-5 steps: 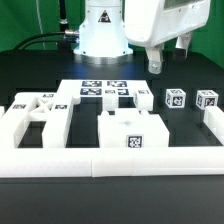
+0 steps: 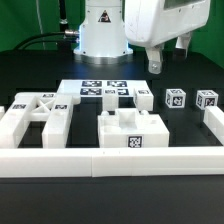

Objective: Assemble chair

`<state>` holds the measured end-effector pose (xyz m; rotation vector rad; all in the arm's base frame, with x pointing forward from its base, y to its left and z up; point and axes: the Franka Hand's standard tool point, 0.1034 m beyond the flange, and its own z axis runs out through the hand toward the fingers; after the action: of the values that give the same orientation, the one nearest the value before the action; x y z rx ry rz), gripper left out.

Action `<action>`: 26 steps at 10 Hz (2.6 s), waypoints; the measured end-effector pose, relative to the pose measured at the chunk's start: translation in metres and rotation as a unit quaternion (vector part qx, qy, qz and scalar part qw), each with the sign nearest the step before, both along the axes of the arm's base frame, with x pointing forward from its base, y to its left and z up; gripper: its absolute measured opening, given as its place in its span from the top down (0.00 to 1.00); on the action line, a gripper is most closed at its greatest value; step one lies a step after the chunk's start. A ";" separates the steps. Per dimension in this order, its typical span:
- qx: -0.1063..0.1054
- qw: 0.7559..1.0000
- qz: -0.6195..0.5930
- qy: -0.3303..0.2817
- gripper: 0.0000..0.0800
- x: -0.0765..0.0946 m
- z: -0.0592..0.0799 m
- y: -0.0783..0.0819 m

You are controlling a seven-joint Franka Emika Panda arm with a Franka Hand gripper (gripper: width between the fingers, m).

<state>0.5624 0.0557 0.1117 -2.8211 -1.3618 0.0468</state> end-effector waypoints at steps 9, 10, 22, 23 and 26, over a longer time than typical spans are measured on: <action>0.008 1.000 -0.009 0.000 0.19 0.007 -0.061 -0.044; 0.007 0.999 -0.041 0.000 0.19 0.007 -0.062 -0.044; 0.013 0.911 -0.411 0.028 0.19 0.006 -0.092 -0.022; 0.014 0.914 -0.404 0.028 0.19 0.009 -0.095 -0.022; 0.017 0.914 -0.404 0.026 0.19 0.012 -0.104 -0.018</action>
Offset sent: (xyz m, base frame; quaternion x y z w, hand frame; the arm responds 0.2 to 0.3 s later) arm 0.0213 -0.0288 -0.0428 -0.0328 0.0575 -0.0637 0.9958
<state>0.5740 0.0375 0.0079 -3.0665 -0.1021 0.0856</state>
